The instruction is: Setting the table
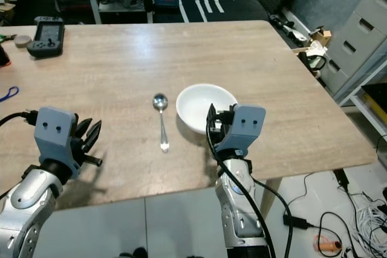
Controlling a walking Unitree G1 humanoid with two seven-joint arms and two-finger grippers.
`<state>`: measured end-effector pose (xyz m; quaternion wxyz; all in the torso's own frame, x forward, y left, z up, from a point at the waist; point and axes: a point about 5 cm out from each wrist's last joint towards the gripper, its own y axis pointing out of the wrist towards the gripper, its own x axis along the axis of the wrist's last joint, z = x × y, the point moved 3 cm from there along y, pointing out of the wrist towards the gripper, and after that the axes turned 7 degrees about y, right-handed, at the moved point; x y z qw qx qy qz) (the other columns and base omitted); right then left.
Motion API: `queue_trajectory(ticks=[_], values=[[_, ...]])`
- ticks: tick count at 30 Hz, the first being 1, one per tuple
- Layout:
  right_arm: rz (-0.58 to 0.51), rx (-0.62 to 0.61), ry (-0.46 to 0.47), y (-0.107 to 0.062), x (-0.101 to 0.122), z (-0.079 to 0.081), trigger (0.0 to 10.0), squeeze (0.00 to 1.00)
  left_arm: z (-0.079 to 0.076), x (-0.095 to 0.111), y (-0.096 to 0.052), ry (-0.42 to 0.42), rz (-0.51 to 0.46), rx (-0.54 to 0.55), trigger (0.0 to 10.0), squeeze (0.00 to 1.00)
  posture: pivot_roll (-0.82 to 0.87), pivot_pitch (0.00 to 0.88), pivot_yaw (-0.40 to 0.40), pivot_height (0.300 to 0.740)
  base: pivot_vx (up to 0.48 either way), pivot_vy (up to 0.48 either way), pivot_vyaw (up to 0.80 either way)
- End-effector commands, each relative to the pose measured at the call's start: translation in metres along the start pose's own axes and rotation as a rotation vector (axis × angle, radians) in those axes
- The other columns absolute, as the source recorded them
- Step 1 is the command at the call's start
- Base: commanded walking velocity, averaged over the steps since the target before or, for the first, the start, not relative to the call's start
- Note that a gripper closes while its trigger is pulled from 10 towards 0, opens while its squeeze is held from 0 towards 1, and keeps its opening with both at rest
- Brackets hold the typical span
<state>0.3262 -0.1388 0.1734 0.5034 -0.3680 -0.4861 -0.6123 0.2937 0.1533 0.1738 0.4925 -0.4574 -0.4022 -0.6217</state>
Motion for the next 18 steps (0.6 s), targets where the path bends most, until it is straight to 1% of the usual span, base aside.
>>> queue_trajectory(ticks=[1, 18], values=[[0.008, -0.007, -0.009, -0.0024, -0.0034, -0.0028, 10.0, 0.00, -0.0002, -0.0052, -0.0017, -0.002, 0.017, 0.006, 10.0, 0.00, 0.05, 0.051, 0.052, 0.740, -0.356, 0.000, 0.00], [0.015, -0.013, -0.018, -0.0035, -0.0056, -0.0047, 10.0, 0.00, -0.0002, -0.0055, -0.0012, -0.006, 0.017, 0.007, 10.0, 0.00, 0.04, 0.059, 0.053, 0.740, -0.321, 0.000, 0.00]])
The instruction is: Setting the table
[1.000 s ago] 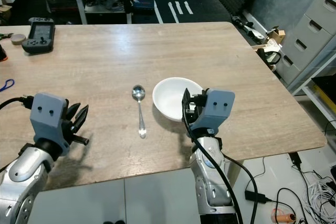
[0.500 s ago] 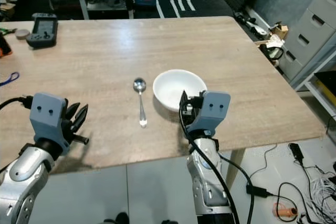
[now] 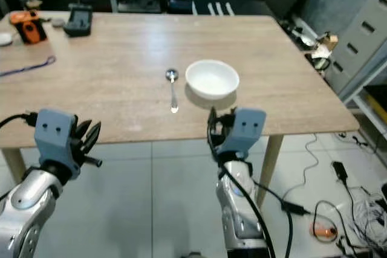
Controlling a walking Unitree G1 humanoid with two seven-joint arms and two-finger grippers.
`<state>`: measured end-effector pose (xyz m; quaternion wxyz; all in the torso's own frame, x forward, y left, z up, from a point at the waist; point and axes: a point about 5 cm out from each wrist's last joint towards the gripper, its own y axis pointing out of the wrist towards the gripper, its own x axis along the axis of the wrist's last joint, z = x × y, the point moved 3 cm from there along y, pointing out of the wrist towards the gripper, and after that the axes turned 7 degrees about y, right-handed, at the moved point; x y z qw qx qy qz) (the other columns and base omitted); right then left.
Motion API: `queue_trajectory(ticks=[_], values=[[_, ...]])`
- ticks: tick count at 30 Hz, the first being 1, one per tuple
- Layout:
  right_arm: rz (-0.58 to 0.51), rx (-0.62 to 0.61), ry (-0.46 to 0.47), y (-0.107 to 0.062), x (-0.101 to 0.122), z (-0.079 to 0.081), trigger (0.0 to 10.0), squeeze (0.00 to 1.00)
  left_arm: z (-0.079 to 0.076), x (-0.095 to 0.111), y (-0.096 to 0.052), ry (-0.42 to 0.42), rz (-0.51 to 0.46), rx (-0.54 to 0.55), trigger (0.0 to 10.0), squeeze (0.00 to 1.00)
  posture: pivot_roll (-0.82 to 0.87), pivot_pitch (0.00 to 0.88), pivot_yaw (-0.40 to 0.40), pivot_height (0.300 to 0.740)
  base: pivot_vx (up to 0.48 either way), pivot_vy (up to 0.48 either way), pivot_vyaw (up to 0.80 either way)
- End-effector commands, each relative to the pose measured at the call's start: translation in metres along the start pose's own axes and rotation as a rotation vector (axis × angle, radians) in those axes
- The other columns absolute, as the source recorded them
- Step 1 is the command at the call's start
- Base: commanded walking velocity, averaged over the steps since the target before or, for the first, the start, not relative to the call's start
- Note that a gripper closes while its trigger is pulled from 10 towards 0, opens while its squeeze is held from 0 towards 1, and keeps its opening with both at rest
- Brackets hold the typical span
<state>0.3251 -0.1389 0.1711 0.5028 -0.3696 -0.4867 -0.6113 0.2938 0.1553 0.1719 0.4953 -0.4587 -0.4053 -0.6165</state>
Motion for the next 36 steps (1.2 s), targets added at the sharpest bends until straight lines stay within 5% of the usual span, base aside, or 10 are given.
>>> queue_trajectory(ticks=[1, 18, 36], values=[[0.013, -0.013, -0.014, -0.002, -0.004, -0.004, 10.0, 0.00, -0.002, -0.003, -0.001, 0.001, 0.010, -0.002, 10.0, 0.00, 0.04, 0.059, 0.053, 0.740, -0.300, 0.000, 0.00], [0.025, -0.016, -0.012, -0.002, -0.006, -0.005, 10.0, 0.00, -0.001, -0.004, 0.000, -0.007, 0.013, 0.005, 10.0, 0.00, 0.04, 0.058, 0.055, 0.740, -0.068, 0.000, 0.00], [0.075, -0.044, -0.032, -0.005, -0.018, -0.015, 10.0, 0.00, -0.004, -0.018, 0.001, -0.005, 0.069, 0.001, 10.0, 0.00, 0.04, 0.064, 0.054, 0.740, 0.000, 0.000, -0.80]])
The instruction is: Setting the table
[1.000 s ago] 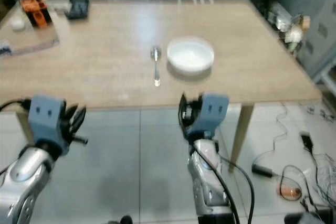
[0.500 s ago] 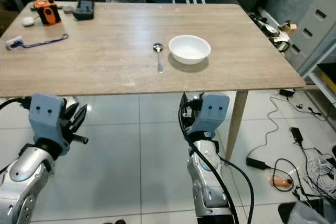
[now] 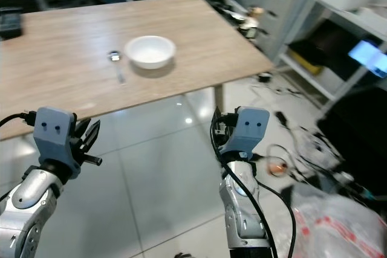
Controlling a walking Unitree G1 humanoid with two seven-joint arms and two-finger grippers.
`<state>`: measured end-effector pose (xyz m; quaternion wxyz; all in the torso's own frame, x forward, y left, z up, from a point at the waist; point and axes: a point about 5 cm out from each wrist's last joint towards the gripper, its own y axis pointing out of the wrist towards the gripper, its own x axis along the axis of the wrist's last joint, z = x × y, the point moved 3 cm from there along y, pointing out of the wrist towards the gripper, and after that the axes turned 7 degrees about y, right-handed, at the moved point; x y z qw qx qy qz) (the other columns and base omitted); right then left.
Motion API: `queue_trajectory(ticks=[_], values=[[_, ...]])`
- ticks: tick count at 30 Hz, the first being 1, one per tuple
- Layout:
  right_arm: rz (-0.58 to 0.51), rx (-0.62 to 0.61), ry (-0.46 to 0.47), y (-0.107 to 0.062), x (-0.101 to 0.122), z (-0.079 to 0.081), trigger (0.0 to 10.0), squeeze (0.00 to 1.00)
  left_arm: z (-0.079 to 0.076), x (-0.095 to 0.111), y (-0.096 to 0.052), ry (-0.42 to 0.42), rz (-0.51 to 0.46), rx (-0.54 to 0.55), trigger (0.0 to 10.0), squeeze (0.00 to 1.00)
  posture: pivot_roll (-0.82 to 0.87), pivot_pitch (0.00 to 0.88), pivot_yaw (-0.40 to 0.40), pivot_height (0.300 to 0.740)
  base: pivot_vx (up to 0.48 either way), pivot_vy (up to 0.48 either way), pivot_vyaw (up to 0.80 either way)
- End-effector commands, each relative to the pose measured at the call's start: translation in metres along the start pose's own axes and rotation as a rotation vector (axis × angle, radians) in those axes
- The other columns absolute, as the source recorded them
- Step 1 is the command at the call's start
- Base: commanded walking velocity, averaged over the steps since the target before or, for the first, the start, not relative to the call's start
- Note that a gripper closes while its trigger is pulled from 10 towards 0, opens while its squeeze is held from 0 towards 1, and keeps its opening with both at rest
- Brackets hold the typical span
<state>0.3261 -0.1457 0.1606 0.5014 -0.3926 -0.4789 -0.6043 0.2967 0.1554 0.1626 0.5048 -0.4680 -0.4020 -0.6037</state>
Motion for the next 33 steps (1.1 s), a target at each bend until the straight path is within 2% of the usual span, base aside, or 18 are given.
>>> queue_trajectory(ticks=[1, 5, 7, 8, 11, 13, 15, 17, 18, 21, 23, 28, 33], values=[[0.055, -0.017, -0.026, -0.005, -0.014, -0.008, 10.0, 0.00, -0.003, -0.014, -0.001, 0.006, 0.051, -0.010, 10.0, 0.00, 0.04, 0.064, 0.055, 0.740, 0.000, 0.000, -0.80], [0.136, -0.010, -0.114, -0.011, -0.036, -0.020, 10.0, 0.00, -0.008, -0.040, -0.003, 0.045, 0.132, -0.048, 10.0, 0.00, 0.03, 0.066, 0.053, 0.740, 0.000, 0.000, -0.80], [0.234, -0.015, -0.162, -0.020, -0.059, -0.034, 10.0, 0.00, -0.009, -0.063, -0.006, 0.080, 0.204, -0.081, 10.0, 0.00, 0.03, 0.068, 0.052, 0.740, 0.000, 0.000, -0.80], [0.234, -0.015, -0.162, -0.020, -0.059, -0.034, 10.0, 0.00, -0.009, -0.063, -0.006, 0.080, 0.204, -0.081, 10.0, 0.00, 0.03, 0.068, 0.052, 0.740, 0.000, 0.000, -0.80], [0.386, -0.055, -0.223, -0.042, -0.095, -0.062, 10.0, 0.00, -0.008, -0.098, -0.012, 0.094, 0.321, -0.114, 10.0, 0.00, 0.02, 0.069, 0.053, 0.740, 0.000, 0.000, -0.79], [0.482, -0.080, -0.241, -0.059, -0.115, -0.076, 10.0, 0.00, -0.008, -0.114, -0.016, 0.087, 0.369, -0.130, 10.0, 0.00, 0.02, 0.070, 0.053, 0.740, 0.000, 0.000, -0.79], [0.510, -0.082, -0.245, -0.064, -0.121, -0.079, 10.0, 0.00, -0.008, -0.119, -0.017, 0.085, 0.380, -0.134, 10.0, 0.00, 0.02, 0.070, 0.053, 0.740, 0.000, 0.000, -0.79], [0.624, -0.047, -0.237, -0.085, -0.147, -0.081, 10.0, 0.00, -0.003, -0.141, -0.025, 0.041, 0.446, -0.105, 10.0, 0.00, 0.01, 0.068, 0.058, 0.740, 0.000, 0.000, -0.79], [0.624, -0.047, -0.237, -0.085, -0.147, -0.081, 10.0, 0.00, -0.003, -0.141, -0.025, 0.041, 0.446, -0.105, 10.0, 0.00, 0.01, 0.068, 0.058, 0.740, 0.000, 0.000, -0.79], [0.733, -0.064, -0.240, -0.109, -0.170, -0.090, 10.0, 0.00, 0.003, -0.170, -0.041, -0.005, 0.528, -0.077, 10.0, 0.00, 0.01, 0.069, 0.049, 0.740, 0.000, 0.000, -0.78], [0.755, -0.080, -0.242, -0.116, -0.175, -0.094, 10.0, 0.00, 0.004, -0.176, -0.046, -0.011, 0.539, -0.077, 10.0, 0.00, 0.01, 0.070, 0.048, 0.740, 0.000, 0.000, -0.78], [0.740, -0.103, -0.209, -0.115, -0.176, -0.097, 10.0, 0.00, -0.001, -0.177, -0.047, -0.036, 0.514, -0.127, 10.0, 0.00, 0.01, 0.066, 0.049, 0.740, 0.000, 0.000, -0.78], [0.801, -0.112, -0.205, -0.125, -0.187, -0.101, 10.0, 0.00, -0.003, -0.202, -0.059, -0.036, 0.605, -0.116, 10.0, 0.00, -0.01, 0.058, 0.050, 0.740, 0.000, 0.000, -0.78]])
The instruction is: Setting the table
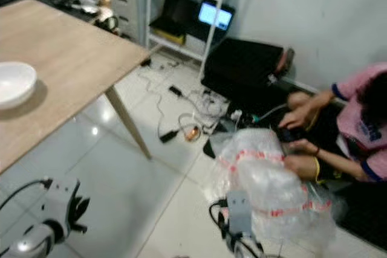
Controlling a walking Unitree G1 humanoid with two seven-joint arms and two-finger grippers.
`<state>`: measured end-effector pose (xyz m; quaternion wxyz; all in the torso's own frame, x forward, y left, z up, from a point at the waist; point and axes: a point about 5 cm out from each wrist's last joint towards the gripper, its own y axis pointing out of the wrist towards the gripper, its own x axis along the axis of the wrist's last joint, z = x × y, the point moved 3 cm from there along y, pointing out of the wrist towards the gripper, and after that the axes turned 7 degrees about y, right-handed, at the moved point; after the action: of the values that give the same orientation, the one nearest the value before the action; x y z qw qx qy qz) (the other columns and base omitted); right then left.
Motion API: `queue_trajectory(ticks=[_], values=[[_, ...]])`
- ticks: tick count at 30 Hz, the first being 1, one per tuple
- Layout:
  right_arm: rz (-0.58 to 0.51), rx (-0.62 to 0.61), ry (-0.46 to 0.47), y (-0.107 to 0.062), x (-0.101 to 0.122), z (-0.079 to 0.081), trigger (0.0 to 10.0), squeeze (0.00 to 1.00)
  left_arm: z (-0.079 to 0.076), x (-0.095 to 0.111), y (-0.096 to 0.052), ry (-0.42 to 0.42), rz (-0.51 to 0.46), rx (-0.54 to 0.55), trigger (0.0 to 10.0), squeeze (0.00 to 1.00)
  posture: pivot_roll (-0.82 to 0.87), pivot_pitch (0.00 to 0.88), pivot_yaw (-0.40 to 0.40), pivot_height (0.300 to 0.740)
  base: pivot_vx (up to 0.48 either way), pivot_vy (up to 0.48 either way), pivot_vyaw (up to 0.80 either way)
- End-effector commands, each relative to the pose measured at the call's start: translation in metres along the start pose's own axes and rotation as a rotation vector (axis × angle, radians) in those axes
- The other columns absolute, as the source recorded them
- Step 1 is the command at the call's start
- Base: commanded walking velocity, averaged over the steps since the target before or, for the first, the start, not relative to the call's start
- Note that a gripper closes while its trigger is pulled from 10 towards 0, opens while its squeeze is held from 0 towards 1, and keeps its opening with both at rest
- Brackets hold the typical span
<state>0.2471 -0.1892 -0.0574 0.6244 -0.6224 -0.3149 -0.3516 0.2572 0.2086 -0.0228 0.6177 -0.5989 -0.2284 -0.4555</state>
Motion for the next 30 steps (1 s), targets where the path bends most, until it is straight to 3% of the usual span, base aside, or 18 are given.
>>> queue_trajectory(ticks=[1, 5, 10, 22, 30], values=[[0.042, -0.021, -0.001, -0.003, -0.013, -0.008, 10.0, 0.00, -0.002, -0.021, -0.001, -0.030, 0.062, 0.017, 10.0, 0.00, -0.01, 0.058, 0.048, 0.740, 0.000, 0.000, -0.78], [0.063, -0.019, 0.001, -0.004, -0.020, -0.007, 10.0, 0.00, 0.003, -0.039, -0.005, -0.076, 0.114, 0.054, 10.0, 0.00, -0.01, 0.056, 0.041, 0.740, 0.000, 0.000, -0.78], [0.064, -0.002, -0.012, -0.004, -0.022, -0.007, 10.0, 0.00, 0.004, -0.045, -0.008, -0.104, 0.111, 0.078, 10.0, 0.00, 0.00, 0.055, 0.028, 0.740, 0.000, 0.000, -0.78], [0.051, -0.004, -0.003, -0.001, -0.018, -0.005, 10.0, 0.00, 0.007, -0.042, -0.005, -0.105, 0.086, 0.089, 10.0, 0.00, 0.00, 0.052, 0.032, 0.740, 0.000, 0.000, -0.78], [0.047, -0.029, 0.026, -0.001, -0.021, -0.006, 10.0, 0.00, 0.012, -0.029, 0.000, -0.043, 0.045, 0.073, 10.0, 0.00, 0.00, 0.049, 0.071, 0.740, 0.000, 0.000, -0.78]])
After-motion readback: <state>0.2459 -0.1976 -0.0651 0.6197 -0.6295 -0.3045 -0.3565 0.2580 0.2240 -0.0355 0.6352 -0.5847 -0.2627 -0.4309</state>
